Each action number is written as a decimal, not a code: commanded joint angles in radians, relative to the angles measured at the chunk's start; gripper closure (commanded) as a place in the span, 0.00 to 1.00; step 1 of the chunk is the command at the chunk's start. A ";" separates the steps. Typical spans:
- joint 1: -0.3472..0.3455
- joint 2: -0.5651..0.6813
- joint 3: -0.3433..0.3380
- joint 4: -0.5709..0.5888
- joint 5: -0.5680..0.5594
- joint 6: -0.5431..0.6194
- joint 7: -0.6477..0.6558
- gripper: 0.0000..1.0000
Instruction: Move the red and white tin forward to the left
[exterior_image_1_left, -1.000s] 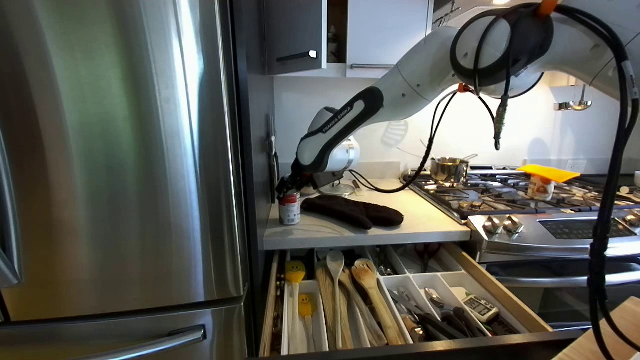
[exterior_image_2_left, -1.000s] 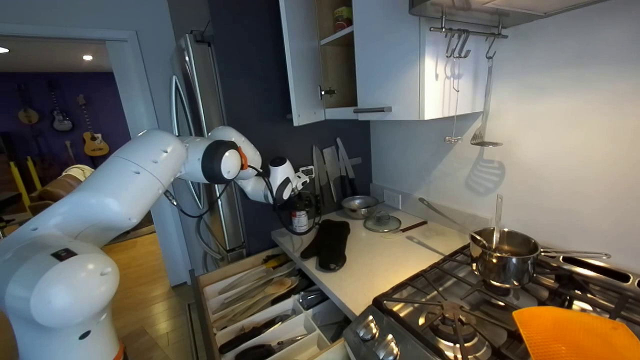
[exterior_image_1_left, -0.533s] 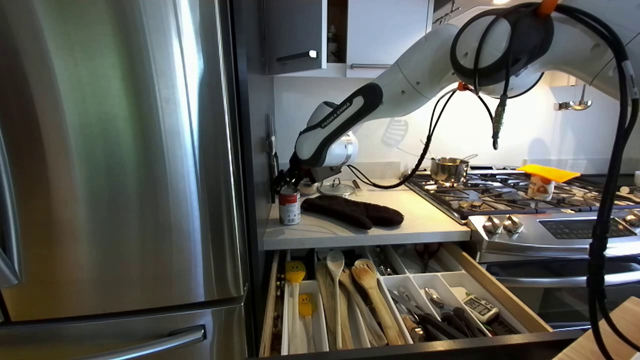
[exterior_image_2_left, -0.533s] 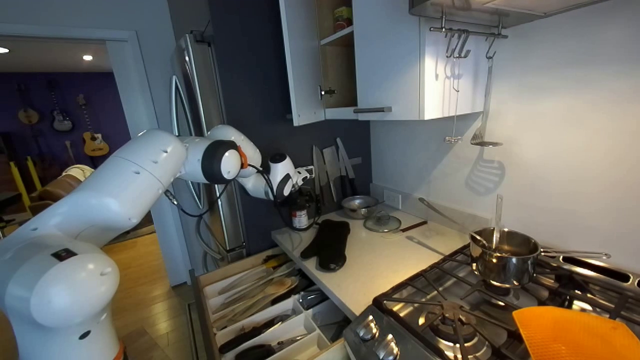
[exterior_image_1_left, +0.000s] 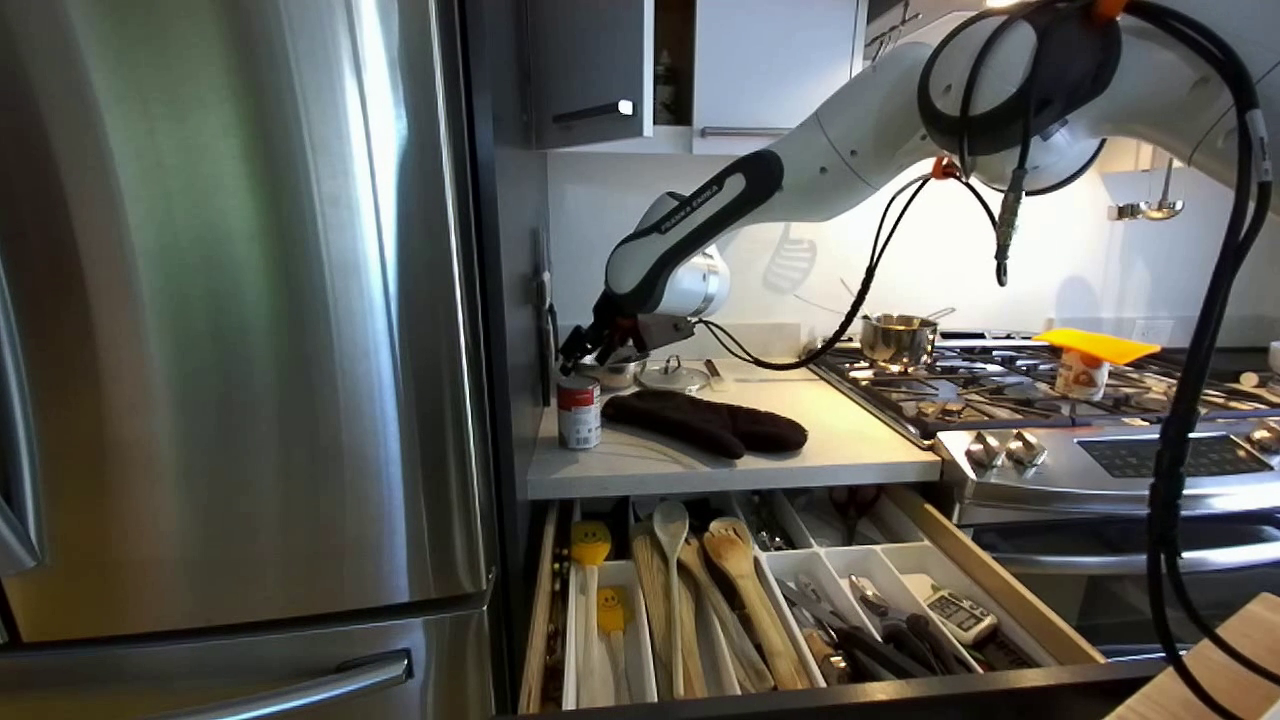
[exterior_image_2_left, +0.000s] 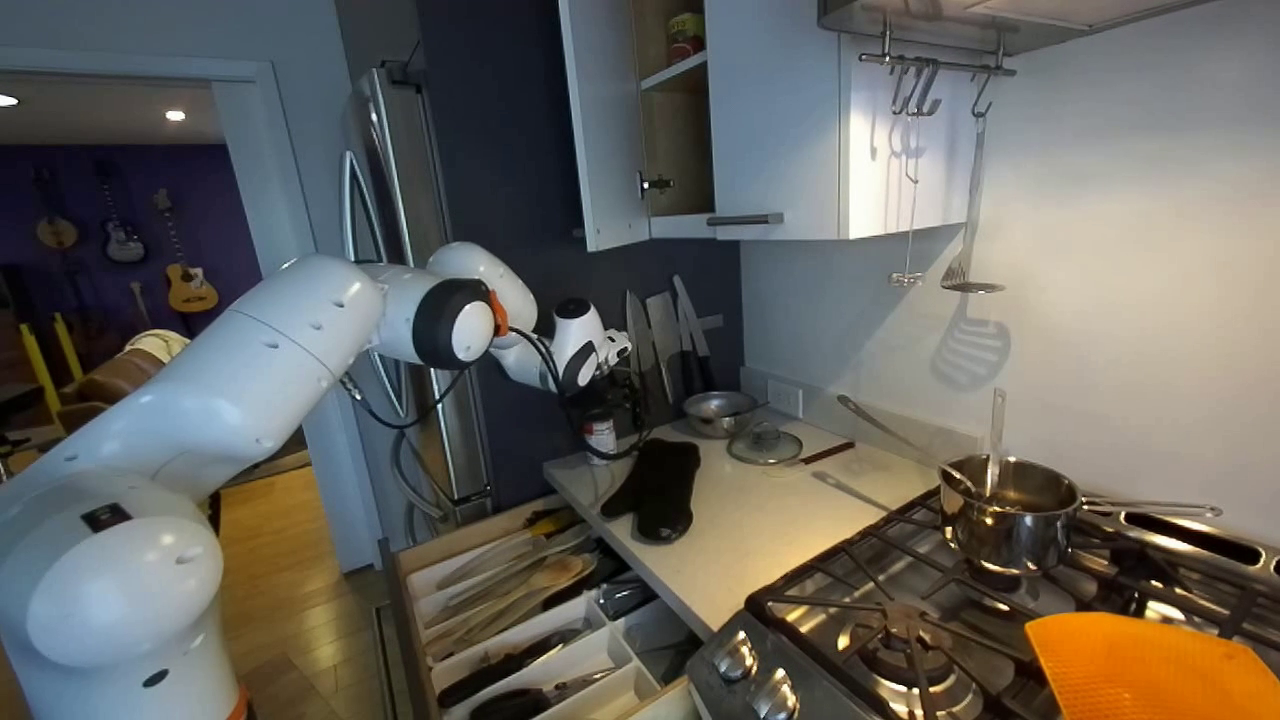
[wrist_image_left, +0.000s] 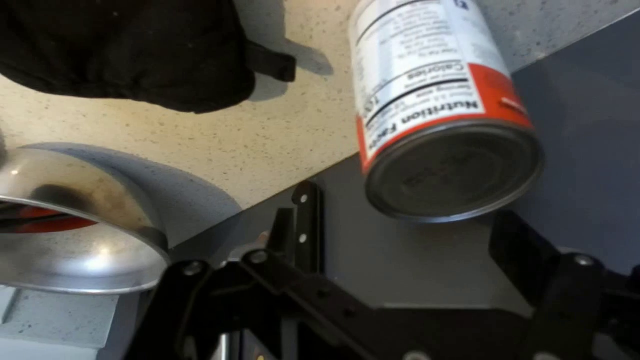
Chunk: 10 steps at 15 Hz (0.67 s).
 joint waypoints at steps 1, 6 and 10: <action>-0.065 -0.088 0.027 -0.101 0.001 -0.079 -0.043 0.00; -0.211 -0.236 0.113 -0.256 0.076 -0.228 -0.164 0.00; -0.265 -0.379 0.063 -0.402 0.126 -0.342 -0.169 0.00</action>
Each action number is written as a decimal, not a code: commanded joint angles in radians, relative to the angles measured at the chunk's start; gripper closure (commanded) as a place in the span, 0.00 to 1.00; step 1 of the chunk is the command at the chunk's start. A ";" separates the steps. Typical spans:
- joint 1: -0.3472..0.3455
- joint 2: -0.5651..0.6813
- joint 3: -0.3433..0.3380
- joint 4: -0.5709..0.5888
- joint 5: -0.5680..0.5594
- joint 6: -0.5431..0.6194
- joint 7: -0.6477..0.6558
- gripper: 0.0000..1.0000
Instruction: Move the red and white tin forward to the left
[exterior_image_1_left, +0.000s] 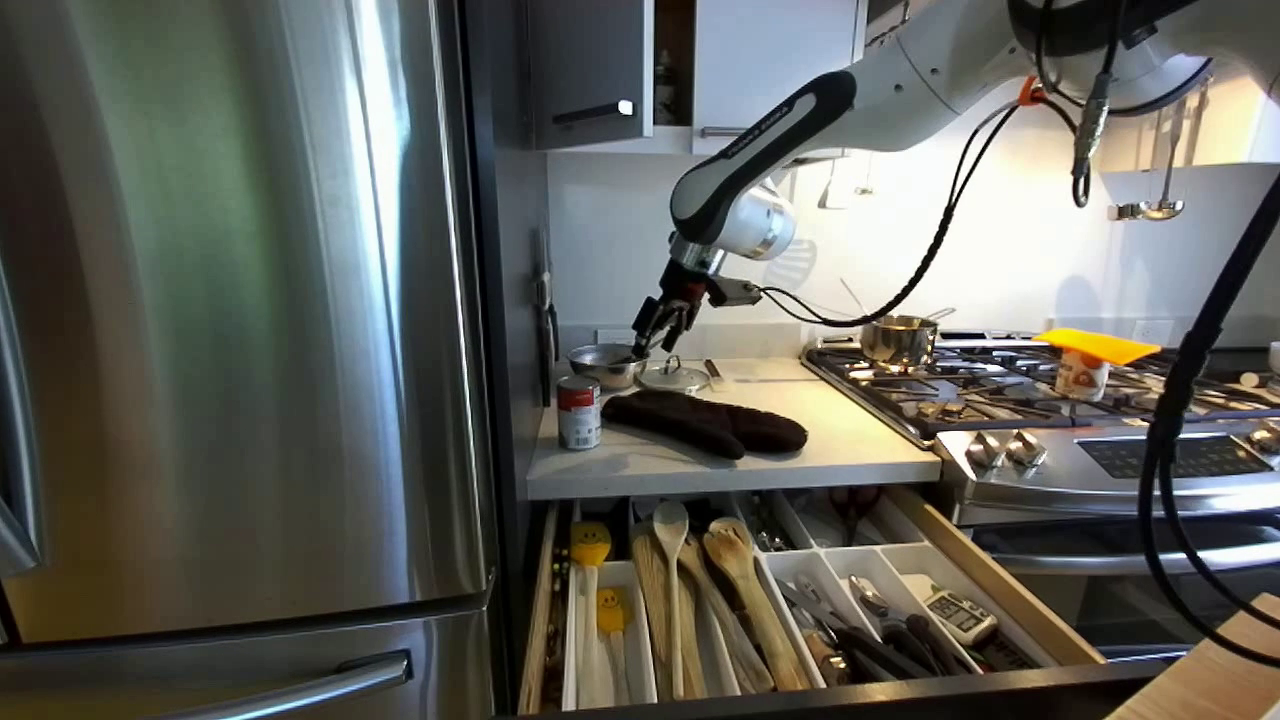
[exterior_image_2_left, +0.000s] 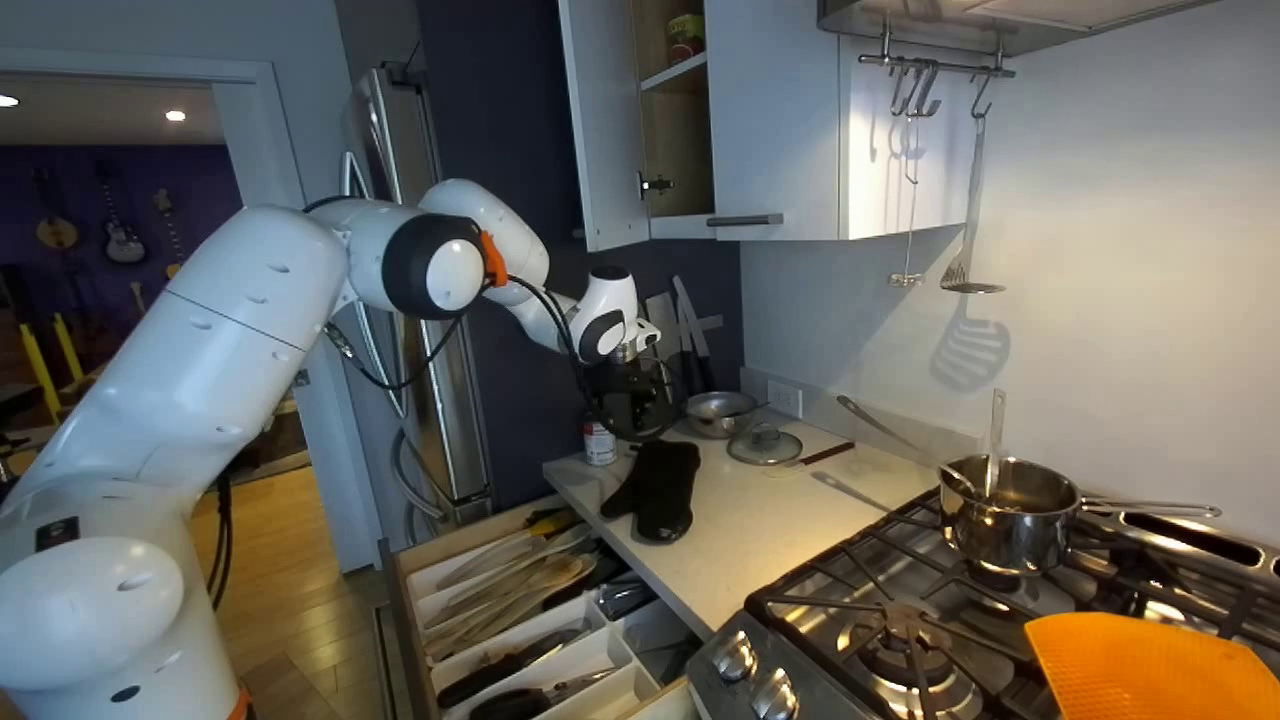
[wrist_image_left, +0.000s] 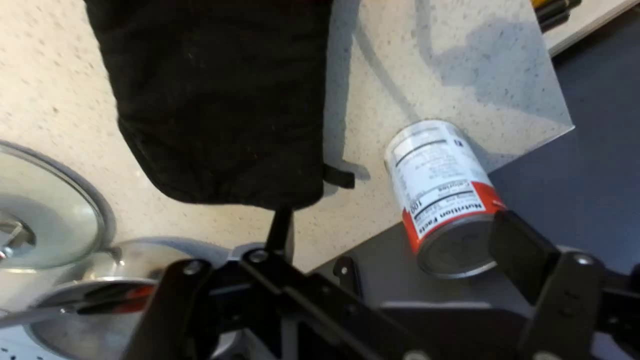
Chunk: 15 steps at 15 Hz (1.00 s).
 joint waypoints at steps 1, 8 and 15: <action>-0.051 -0.178 -0.044 -0.215 0.057 -0.078 -0.016 0.00; -0.032 -0.463 -0.199 -0.542 0.058 -0.136 0.062 0.00; 0.035 -0.739 -0.314 -0.772 -0.023 -0.246 0.304 0.00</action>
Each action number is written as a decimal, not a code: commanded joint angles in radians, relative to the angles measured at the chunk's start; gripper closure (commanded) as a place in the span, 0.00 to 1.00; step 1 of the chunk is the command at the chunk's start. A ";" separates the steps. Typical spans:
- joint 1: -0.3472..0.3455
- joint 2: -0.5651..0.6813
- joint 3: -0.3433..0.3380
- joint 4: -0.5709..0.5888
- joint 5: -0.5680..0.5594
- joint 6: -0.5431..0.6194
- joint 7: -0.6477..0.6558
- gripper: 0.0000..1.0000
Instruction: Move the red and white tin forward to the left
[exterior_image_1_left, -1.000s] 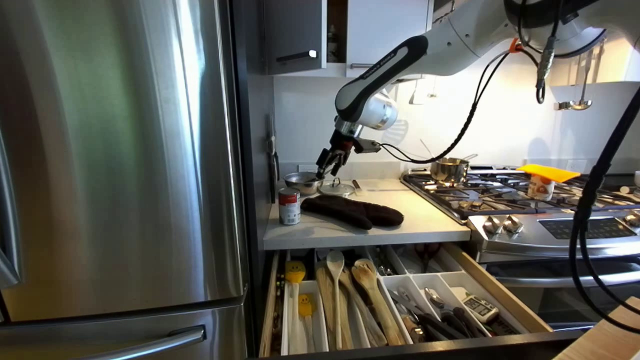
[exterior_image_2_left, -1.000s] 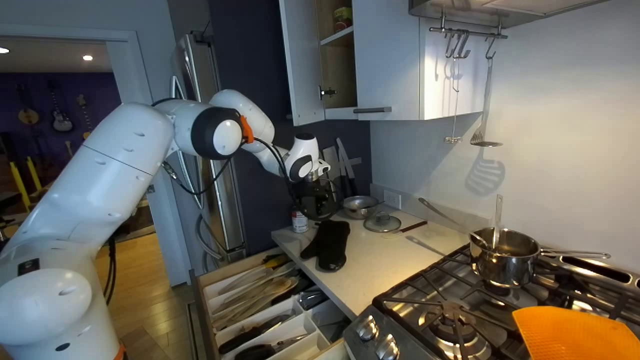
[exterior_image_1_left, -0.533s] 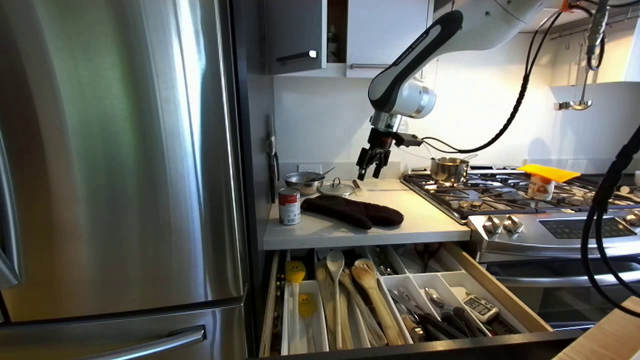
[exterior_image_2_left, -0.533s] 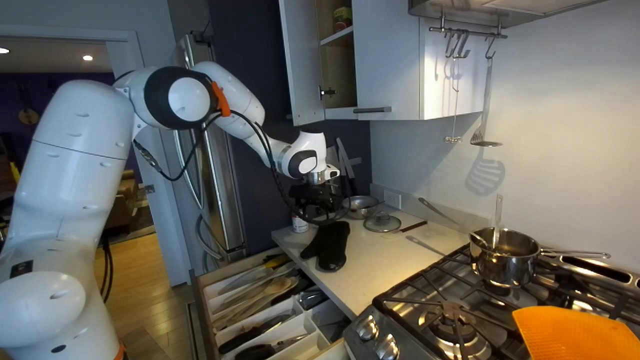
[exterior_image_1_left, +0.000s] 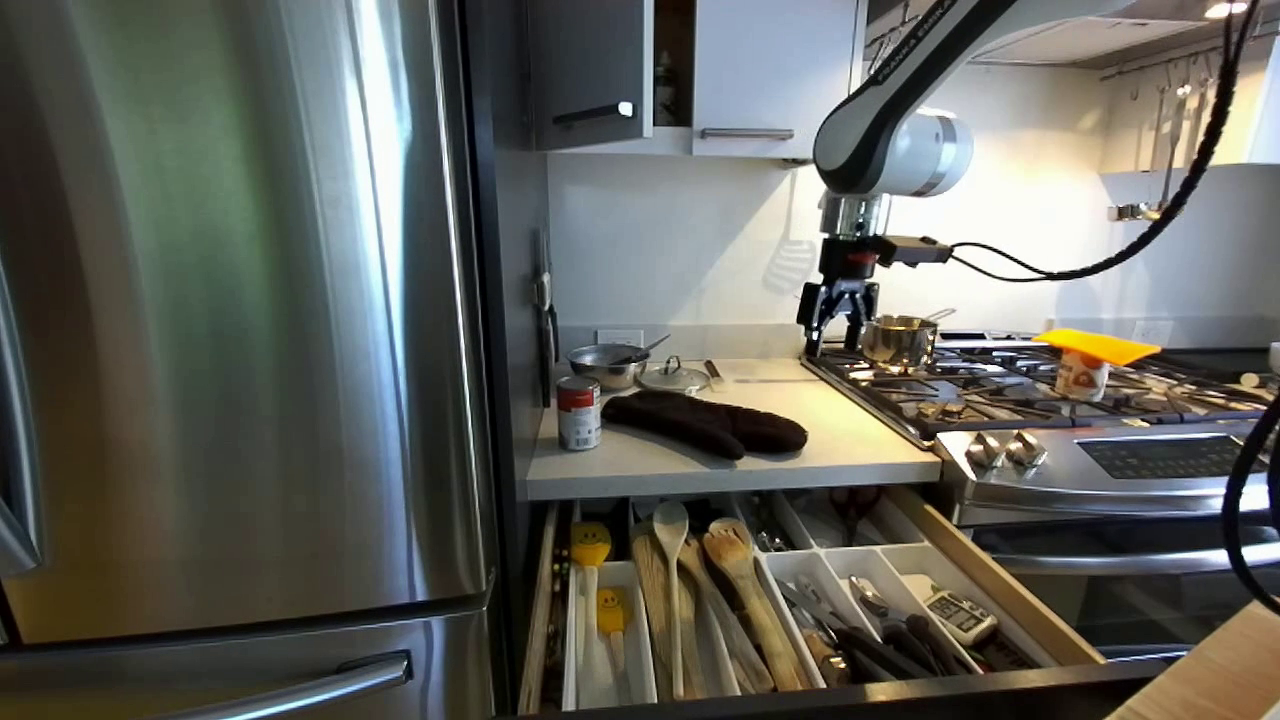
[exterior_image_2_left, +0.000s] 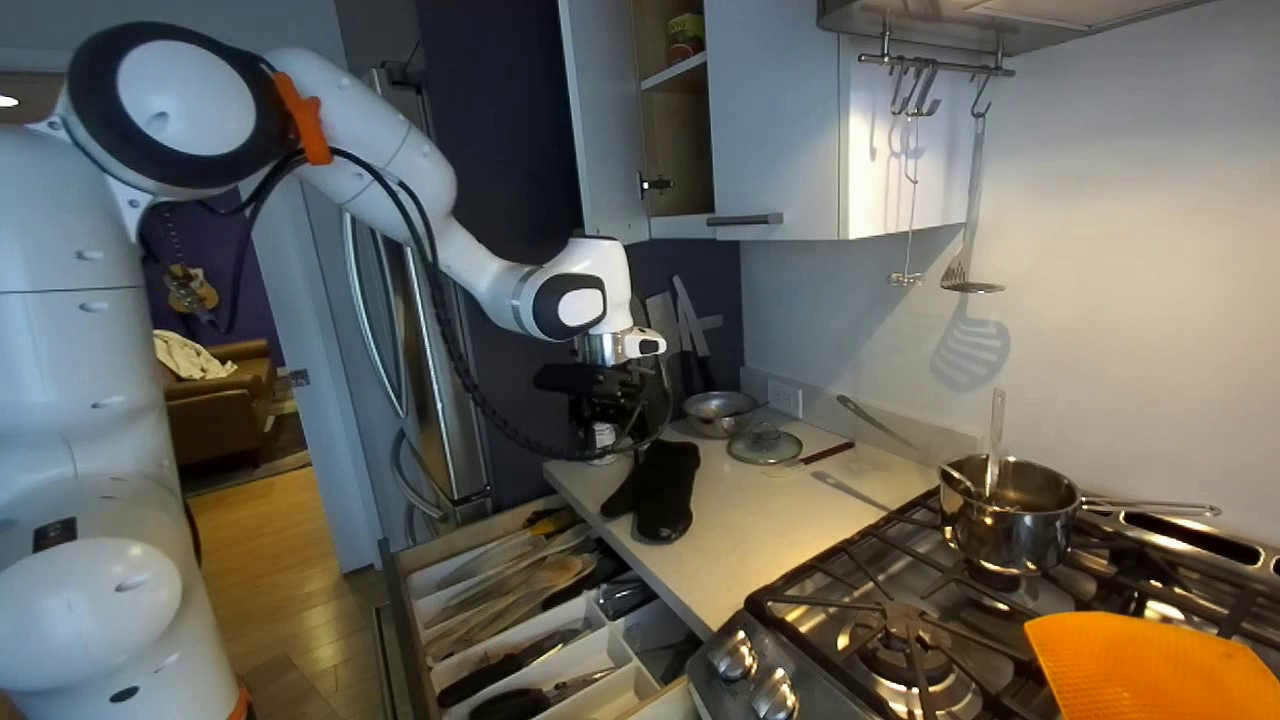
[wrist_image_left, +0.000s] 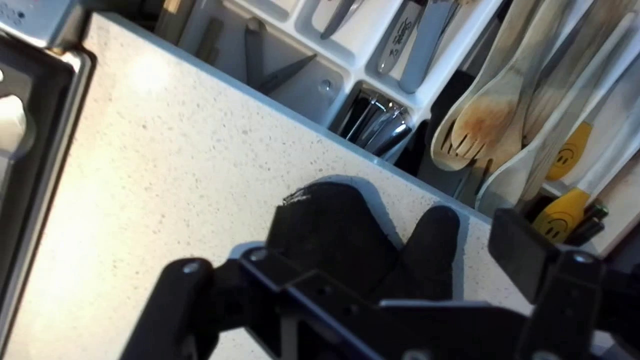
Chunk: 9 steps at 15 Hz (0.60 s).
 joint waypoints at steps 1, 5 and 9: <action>0.049 -0.166 -0.042 -0.129 -0.039 -0.036 0.138 0.00; 0.069 -0.175 -0.053 -0.109 -0.065 -0.038 0.182 0.00; 0.081 -0.244 -0.050 -0.147 -0.076 -0.038 0.211 0.00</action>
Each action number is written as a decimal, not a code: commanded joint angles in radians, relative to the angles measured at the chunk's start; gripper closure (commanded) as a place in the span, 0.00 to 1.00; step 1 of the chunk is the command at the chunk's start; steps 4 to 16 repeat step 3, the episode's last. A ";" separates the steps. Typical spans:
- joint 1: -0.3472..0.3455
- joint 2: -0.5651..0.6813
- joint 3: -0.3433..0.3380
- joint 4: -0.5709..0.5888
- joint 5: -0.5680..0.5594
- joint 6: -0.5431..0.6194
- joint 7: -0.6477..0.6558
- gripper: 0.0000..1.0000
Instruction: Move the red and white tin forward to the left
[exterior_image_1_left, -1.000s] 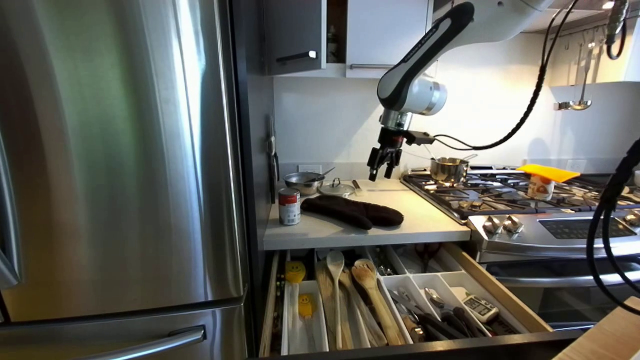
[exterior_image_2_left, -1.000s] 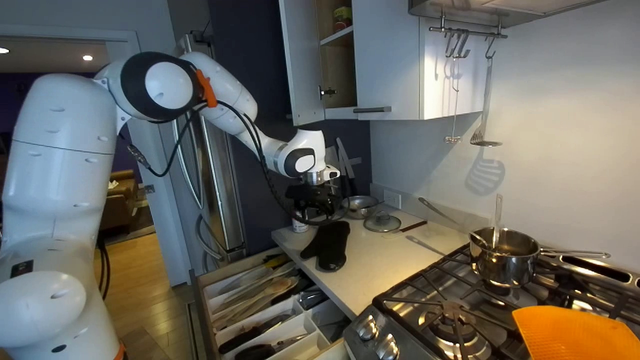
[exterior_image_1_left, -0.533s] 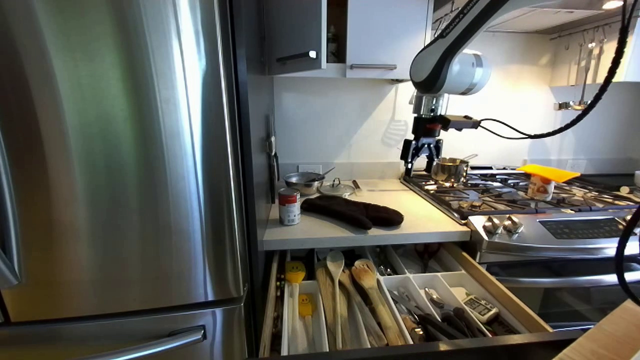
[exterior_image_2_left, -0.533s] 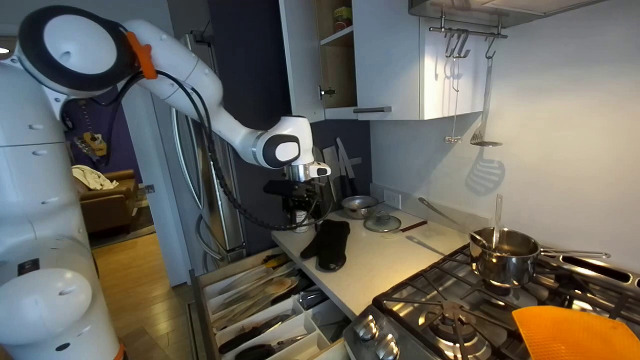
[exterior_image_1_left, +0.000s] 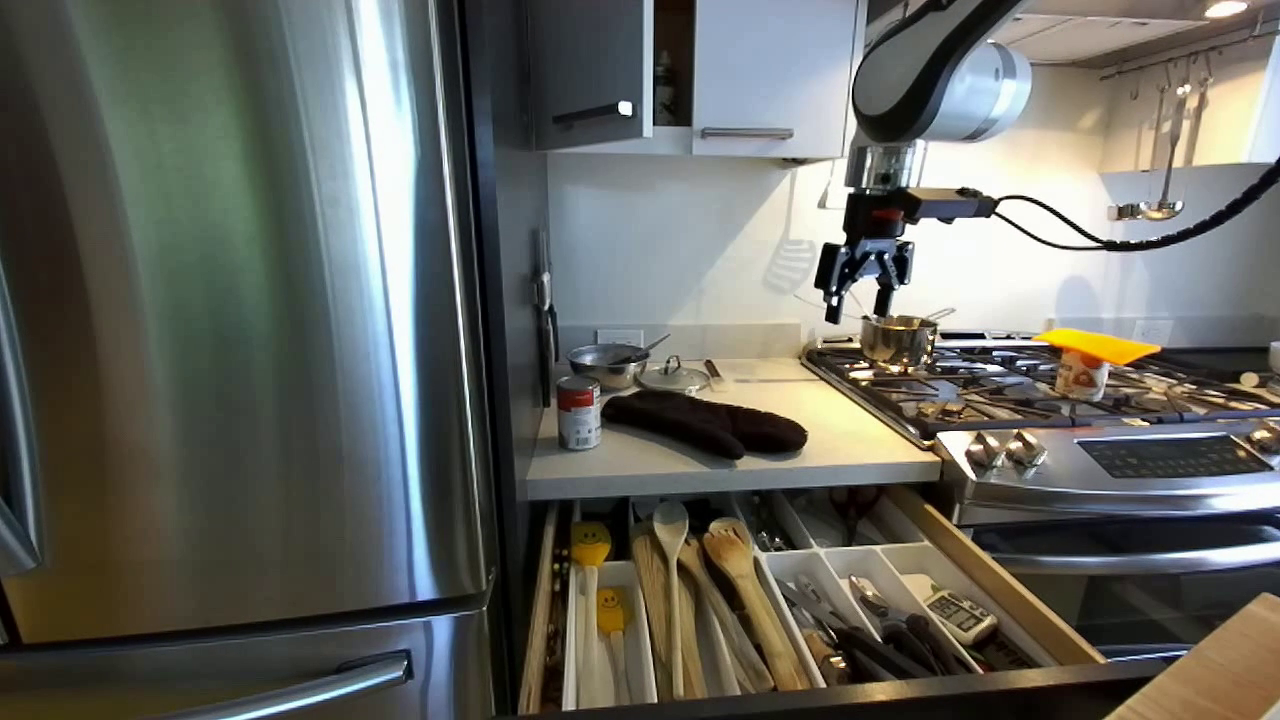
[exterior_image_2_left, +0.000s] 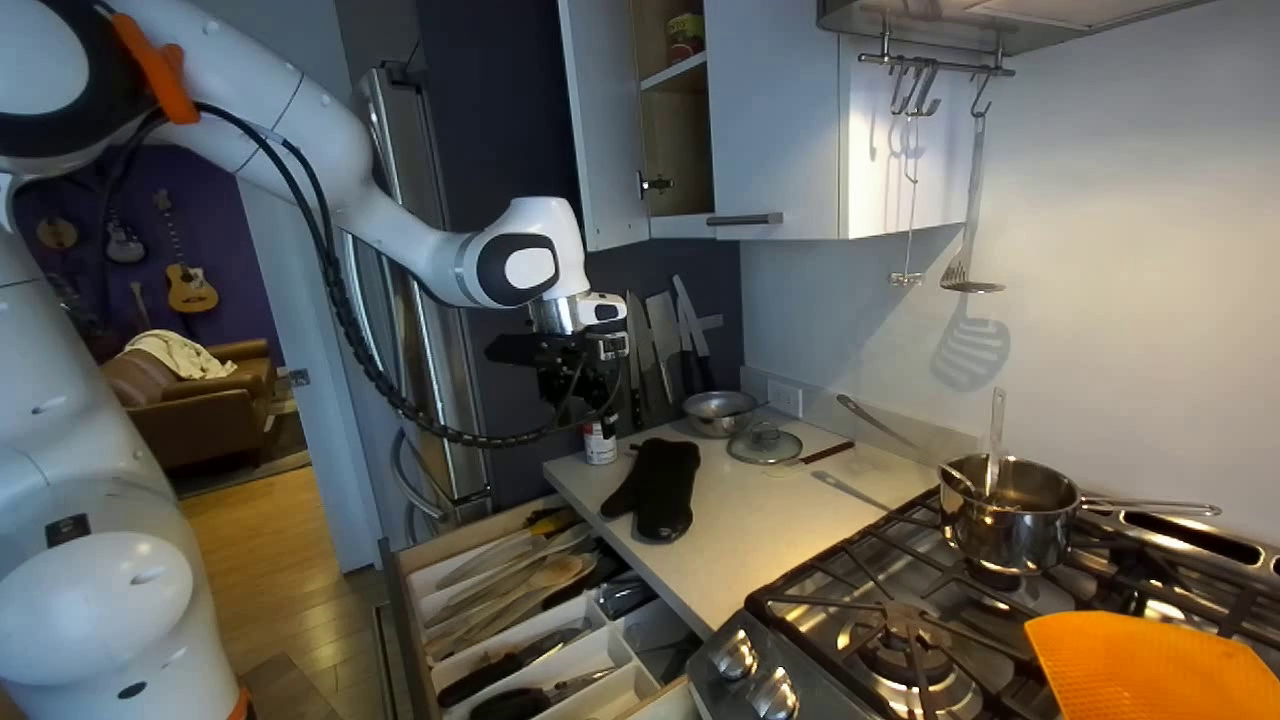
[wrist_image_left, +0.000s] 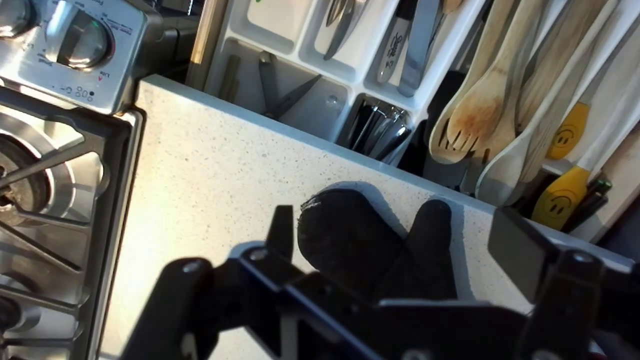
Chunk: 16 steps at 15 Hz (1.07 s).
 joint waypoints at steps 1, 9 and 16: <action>0.025 0.000 -0.025 0.000 -0.006 -0.002 0.004 0.00; 0.024 0.001 -0.026 -0.002 -0.006 -0.002 0.004 0.00; 0.024 0.001 -0.026 -0.002 -0.006 -0.002 0.004 0.00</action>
